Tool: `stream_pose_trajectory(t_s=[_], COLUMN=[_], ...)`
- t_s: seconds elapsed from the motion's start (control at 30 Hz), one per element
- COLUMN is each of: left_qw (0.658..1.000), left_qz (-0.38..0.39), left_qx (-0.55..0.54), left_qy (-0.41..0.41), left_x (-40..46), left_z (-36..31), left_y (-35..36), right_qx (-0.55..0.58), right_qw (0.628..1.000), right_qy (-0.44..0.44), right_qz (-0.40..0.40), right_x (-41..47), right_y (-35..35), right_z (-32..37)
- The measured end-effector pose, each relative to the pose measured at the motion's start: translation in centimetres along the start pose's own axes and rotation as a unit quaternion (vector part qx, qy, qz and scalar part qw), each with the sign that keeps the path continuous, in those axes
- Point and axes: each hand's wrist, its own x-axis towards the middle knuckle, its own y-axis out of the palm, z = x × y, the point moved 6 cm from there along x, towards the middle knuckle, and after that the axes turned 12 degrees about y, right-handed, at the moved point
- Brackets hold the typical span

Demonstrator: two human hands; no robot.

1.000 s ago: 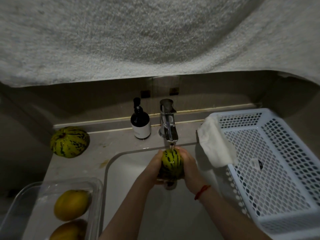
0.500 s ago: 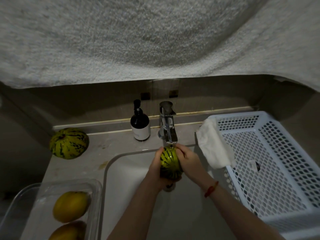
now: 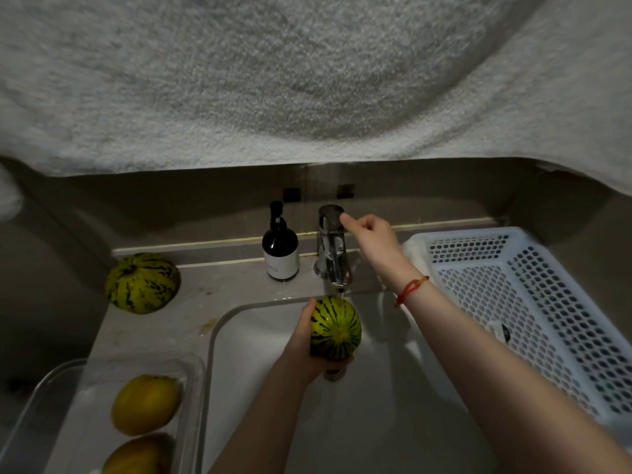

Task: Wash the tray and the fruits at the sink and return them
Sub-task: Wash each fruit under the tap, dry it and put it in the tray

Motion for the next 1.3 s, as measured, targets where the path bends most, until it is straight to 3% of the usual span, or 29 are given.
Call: stream_pose_trajectory(t_s=[0.13,0.6,0.67,0.73,0.8,0.87,0.93,1.07,1.3], left_qw=[1.0,0.998,0.997,0.995,0.988,0.987,0.978,0.965,0.954], left_qz=[-0.002,-0.026,-0.03,-0.047,-0.065,-0.071,-0.072,-0.087,-0.103], left_qx=[-0.011,-0.054,-0.055,-0.063,-0.134,-0.14,-0.195,-0.244,-0.275], left_qy=[0.01,0.023,0.038,0.066,0.038,0.043,0.003,0.036,0.062], left_x=[-0.3,-2.7,-3.6,-3.8,-4.0,-5.3,-6.1,-6.5,-6.0], left_z=[-0.3,-1.8,-2.5,-2.8,-3.1,-4.3,-5.1,-7.5,-11.6], left_y=[-0.4,-1.4,-1.7,-2.7,-3.3,-3.3,-2.7,-2.5,-0.8], right_qx=[0.065,0.023,-0.029,-0.184,-0.309,-0.326,-0.282,-0.191,-0.215], right_qw=[0.996,0.999,0.999,0.98,0.922,0.891,0.906,0.962,0.97], right_qy=[0.053,0.023,0.017,-0.039,-0.156,-0.24,-0.262,-0.192,-0.09], right_qz=[0.041,0.009,0.001,-0.069,-0.174,-0.207,-0.178,-0.046,0.069], right_x=[-0.4,-0.9,-1.1,-1.9,-3.4,-4.7,-4.9,-3.0,0.3], right_y=[0.5,0.8,0.7,0.2,-0.3,0.1,0.8,3.6,7.8], right_z=[-0.9,-2.3,-2.0,-0.9,1.5,3.8,5.7,8.7,10.2])
